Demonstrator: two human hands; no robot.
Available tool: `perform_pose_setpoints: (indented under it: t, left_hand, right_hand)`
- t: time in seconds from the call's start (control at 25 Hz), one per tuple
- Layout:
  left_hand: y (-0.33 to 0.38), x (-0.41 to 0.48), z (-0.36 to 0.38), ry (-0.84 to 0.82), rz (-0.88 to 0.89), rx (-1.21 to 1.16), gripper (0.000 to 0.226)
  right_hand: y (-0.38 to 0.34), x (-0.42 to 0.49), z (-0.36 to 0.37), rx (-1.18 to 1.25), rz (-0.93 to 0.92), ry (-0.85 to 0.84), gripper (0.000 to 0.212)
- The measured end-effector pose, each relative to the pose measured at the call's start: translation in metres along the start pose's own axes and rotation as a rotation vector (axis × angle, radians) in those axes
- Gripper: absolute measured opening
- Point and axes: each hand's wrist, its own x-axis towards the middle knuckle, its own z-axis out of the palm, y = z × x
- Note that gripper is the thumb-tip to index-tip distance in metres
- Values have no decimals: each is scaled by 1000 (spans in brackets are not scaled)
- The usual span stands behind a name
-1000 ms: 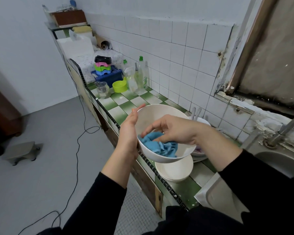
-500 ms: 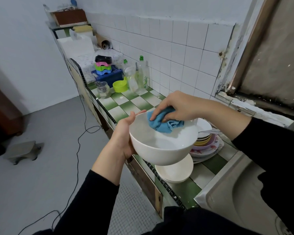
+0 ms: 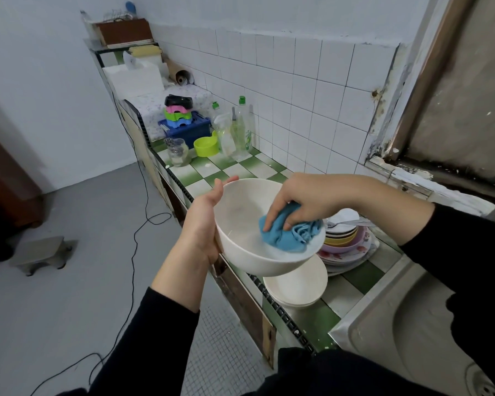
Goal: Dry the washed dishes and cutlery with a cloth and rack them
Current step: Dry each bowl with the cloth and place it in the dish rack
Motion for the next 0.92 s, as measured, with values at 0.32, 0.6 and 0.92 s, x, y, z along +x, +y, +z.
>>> perform_pose_setpoints:
  t: [0.32, 0.6, 0.92]
  left_hand:
    - [0, -8, 1, -44, -33, -76, 38]
    - [-3, -9, 2, -56, -20, -54, 37]
    - [-1, -9, -7, -55, -14, -137, 37]
  right_hand:
    - [-26, 3, 20, 211, 51, 86, 43]
    - [-41, 14, 29, 230, 4, 261, 38]
    - [-40, 11, 15, 169, 113, 262, 26]
